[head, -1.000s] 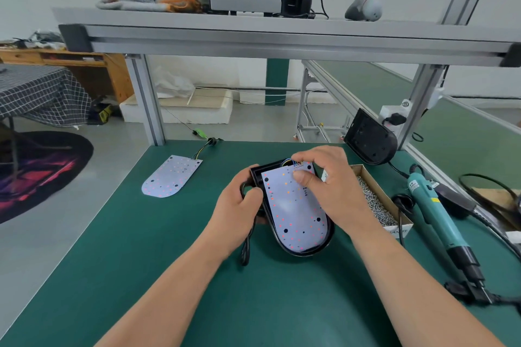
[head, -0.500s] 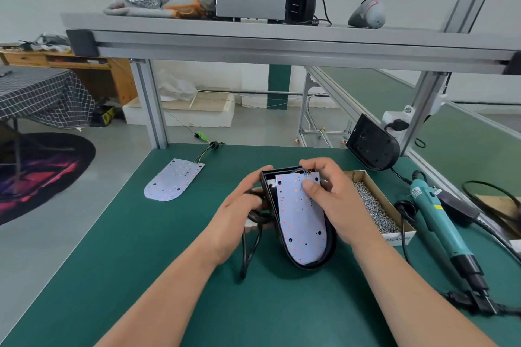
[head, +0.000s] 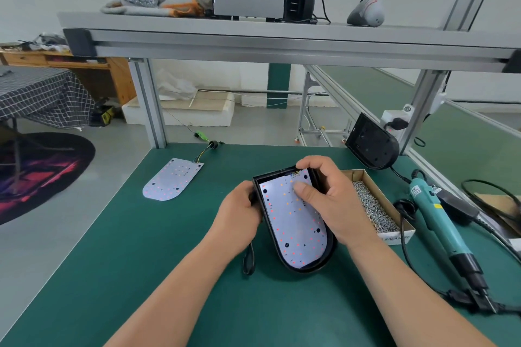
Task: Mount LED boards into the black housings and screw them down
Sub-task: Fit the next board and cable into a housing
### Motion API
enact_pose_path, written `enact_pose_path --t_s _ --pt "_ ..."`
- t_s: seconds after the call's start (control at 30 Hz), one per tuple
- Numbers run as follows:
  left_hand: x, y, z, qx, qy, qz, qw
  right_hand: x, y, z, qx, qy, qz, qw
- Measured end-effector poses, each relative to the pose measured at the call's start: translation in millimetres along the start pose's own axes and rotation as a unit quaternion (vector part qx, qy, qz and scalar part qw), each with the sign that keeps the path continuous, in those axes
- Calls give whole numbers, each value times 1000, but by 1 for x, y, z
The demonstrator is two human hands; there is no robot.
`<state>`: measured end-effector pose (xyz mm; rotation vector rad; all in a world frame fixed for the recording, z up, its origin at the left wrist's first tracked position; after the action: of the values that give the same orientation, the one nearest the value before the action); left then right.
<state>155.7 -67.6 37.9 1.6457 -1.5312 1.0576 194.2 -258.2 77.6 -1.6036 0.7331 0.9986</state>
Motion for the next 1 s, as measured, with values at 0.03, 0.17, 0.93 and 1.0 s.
enact_pose_path --t_s 0.03,0.17,0.93,1.0 --pt "1 0 -2 15 -30 -1 999 1 -1 -1 2 -5 10 1000" --pt "6 4 -7 40 -91 12 995 -1 -5 -3 8 21 15 1000" --pt "11 16 1 30 166 29 985 7 -3 -3 26 9 100 995" --pt "12 16 2 24 175 32 984 8 -2 -4 37 -21 100 994"
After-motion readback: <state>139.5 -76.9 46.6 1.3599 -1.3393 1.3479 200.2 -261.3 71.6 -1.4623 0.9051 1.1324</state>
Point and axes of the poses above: each hand's wrist, its own y-axis away from the middle knuckle, its own z-axis out of the palm, x = y × z, the point moved 8 cm from there along -y, towards the middle knuckle, and after that the axes turned 10 degrees about -y, right-handed, at the moved point
